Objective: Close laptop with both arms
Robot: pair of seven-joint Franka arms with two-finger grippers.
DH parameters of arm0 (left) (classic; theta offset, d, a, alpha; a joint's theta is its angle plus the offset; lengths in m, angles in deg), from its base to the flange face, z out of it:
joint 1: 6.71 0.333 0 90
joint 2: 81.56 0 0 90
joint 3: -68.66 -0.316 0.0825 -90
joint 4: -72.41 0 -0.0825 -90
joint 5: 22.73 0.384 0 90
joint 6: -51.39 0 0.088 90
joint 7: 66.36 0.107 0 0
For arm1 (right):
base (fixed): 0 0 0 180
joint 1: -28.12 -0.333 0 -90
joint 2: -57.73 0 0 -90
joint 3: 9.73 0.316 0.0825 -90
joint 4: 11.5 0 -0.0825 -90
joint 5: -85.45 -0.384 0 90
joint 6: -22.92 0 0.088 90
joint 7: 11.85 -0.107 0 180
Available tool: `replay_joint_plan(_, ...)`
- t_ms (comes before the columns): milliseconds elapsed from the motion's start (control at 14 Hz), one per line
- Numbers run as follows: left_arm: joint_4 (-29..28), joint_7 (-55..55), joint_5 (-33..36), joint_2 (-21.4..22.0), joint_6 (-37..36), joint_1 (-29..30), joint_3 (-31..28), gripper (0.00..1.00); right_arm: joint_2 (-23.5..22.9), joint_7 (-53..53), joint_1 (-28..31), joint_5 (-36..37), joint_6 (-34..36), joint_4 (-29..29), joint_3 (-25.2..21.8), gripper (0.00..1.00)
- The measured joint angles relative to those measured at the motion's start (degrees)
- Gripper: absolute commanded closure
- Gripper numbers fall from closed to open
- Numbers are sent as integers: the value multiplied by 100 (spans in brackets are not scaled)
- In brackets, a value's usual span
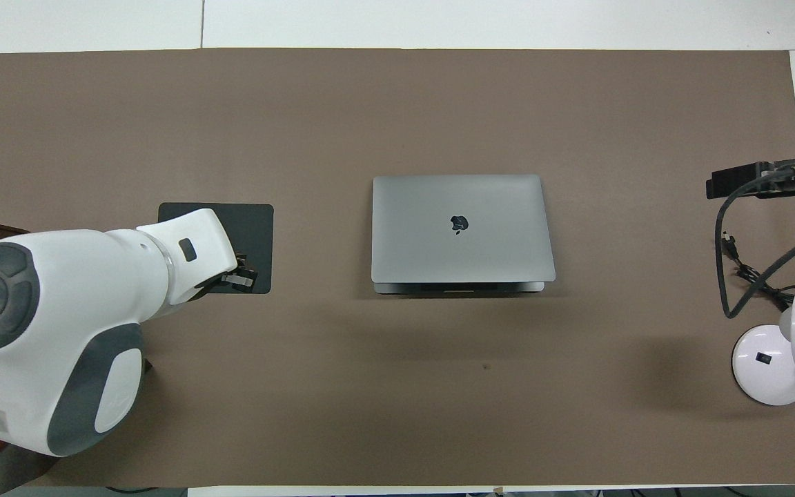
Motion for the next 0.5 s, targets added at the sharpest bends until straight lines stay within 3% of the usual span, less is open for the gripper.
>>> replay_joint_plan(143,206,0,0,1,-323,177,0,95,0,0,14,-20,19,3,0,0)
replay_joint_plan(215,291,0,0,2,-479,262,-3,80,0,0,14,-26,23,6,2,0)
replay_joint_plan(286,367,0,0,2,-624,341,-3,56,0,0,14,-27,25,8,2,0)
replay_joint_plan(358,438,0,2,2,-751,415,-3,23,0,0,15,-27,39,9,2,0)
replay_joint_plan(430,516,0,12,2,-865,484,-3,0,1,0,16,-27,98,9,2,0)
replay_joint_plan(501,614,-3,39,3,-982,558,-5,0,6,0,16,-27,176,9,2,0)
